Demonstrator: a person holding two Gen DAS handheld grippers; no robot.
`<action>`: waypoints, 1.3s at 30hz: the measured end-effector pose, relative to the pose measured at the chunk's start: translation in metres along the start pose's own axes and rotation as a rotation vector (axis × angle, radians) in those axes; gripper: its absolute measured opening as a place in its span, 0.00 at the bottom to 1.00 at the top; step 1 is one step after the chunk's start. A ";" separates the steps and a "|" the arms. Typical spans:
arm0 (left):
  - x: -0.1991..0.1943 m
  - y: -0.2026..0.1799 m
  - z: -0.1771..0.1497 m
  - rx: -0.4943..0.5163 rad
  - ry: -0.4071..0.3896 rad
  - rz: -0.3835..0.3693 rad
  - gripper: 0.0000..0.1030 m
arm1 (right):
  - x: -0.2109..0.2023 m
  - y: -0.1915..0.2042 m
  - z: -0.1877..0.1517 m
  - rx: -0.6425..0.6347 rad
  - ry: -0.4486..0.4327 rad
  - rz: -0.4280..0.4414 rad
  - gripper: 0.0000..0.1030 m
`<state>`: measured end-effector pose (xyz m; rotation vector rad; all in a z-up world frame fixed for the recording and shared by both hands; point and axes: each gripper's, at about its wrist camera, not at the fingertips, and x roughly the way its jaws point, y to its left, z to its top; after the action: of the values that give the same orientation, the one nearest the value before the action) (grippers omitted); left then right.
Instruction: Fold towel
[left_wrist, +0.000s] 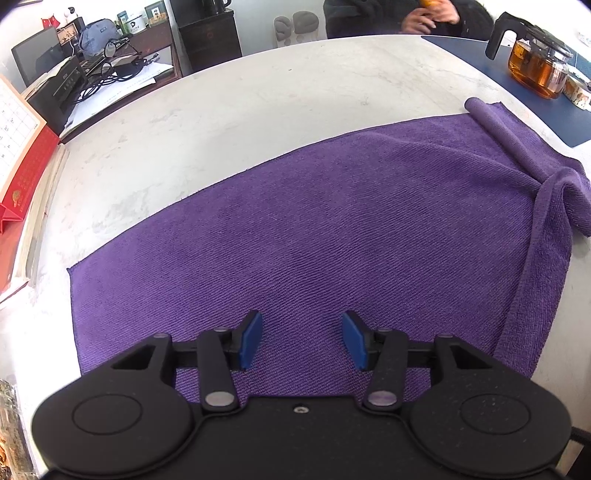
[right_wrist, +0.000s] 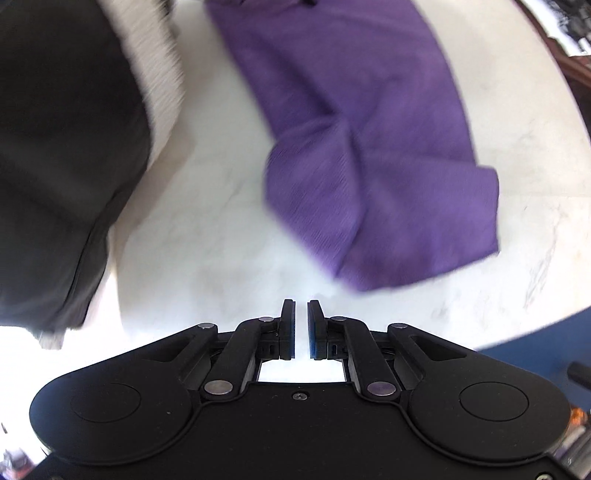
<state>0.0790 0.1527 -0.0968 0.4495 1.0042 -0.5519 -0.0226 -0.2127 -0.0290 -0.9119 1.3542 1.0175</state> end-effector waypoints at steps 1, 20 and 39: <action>0.000 0.000 0.000 -0.001 -0.002 -0.001 0.46 | -0.001 0.001 -0.002 0.027 -0.016 -0.012 0.06; -0.005 -0.003 -0.008 0.038 0.004 0.028 0.47 | 0.058 -0.086 0.025 0.763 -0.417 -0.302 0.24; -0.024 0.004 -0.019 0.011 0.045 0.083 0.47 | 0.053 -0.098 -0.024 0.903 -0.339 -0.328 0.30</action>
<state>0.0590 0.1722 -0.0842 0.5124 1.0215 -0.4749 0.0604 -0.2644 -0.0882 -0.2389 1.1412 0.2178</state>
